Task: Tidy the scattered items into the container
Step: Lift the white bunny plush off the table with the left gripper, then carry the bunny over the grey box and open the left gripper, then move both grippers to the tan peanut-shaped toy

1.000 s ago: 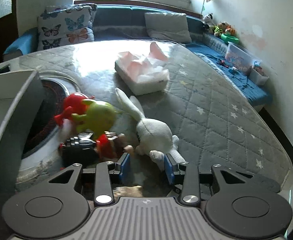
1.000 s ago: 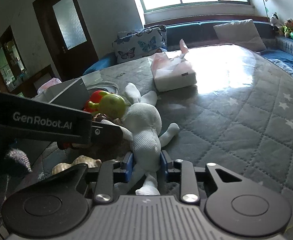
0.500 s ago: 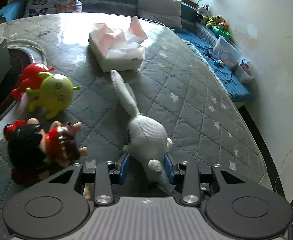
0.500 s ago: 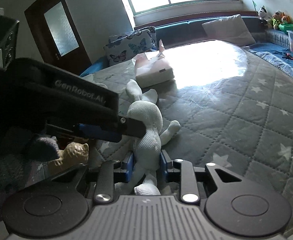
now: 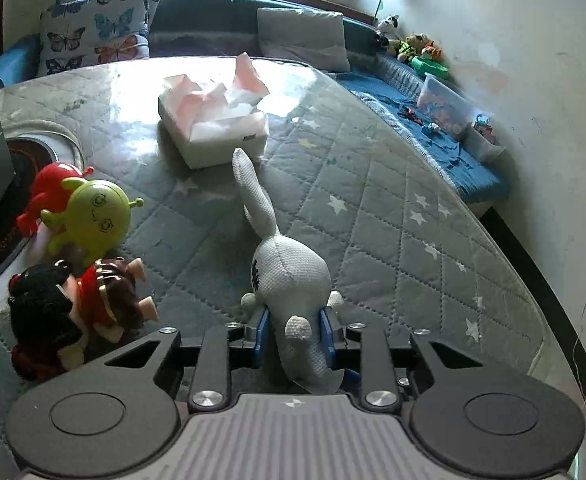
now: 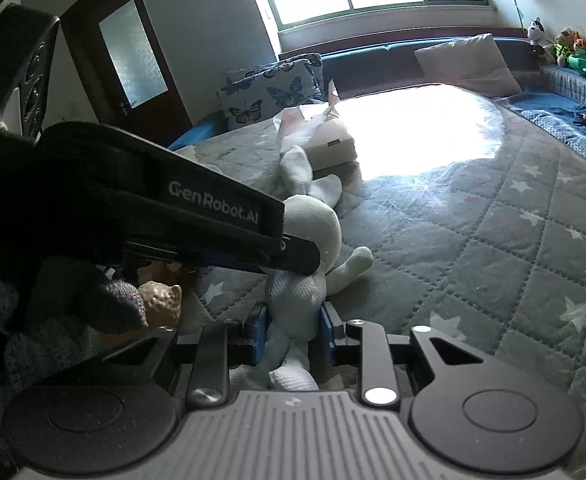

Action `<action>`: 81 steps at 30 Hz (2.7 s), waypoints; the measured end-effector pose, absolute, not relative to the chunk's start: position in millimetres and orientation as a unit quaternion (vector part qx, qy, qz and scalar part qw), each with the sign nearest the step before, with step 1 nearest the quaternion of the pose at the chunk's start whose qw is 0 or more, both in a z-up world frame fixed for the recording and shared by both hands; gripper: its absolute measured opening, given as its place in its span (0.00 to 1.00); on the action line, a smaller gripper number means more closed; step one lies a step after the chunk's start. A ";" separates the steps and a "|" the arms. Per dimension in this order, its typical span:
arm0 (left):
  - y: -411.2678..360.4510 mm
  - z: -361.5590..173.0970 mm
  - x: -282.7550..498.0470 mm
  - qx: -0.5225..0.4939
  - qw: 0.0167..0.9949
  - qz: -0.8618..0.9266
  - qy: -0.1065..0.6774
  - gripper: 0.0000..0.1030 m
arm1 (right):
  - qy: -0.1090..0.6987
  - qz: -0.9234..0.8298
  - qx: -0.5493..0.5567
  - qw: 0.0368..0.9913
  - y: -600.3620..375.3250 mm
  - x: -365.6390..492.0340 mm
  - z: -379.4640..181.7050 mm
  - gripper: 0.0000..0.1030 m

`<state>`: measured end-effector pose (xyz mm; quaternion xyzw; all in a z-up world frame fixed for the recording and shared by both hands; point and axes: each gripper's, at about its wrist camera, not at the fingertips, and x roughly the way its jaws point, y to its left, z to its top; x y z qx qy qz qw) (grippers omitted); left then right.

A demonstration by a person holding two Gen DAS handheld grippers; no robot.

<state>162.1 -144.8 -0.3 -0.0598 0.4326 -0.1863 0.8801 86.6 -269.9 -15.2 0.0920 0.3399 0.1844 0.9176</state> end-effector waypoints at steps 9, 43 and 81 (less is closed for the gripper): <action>-99.3 33.0 150.7 -0.069 0.905 -0.164 0.386 0.28 | 0.315 0.222 0.075 0.920 -239.3 89.3 11.2 0.26; 179.5 29.2 165.0 -0.088 0.902 0.070 0.416 0.30 | 0.375 0.422 0.016 0.825 60.7 178.7 22.1 0.36; 92.3 68.2 108.7 -0.112 0.928 -0.004 0.356 0.31 | 0.267 0.394 -0.058 0.877 -46.2 108.7 72.4 0.92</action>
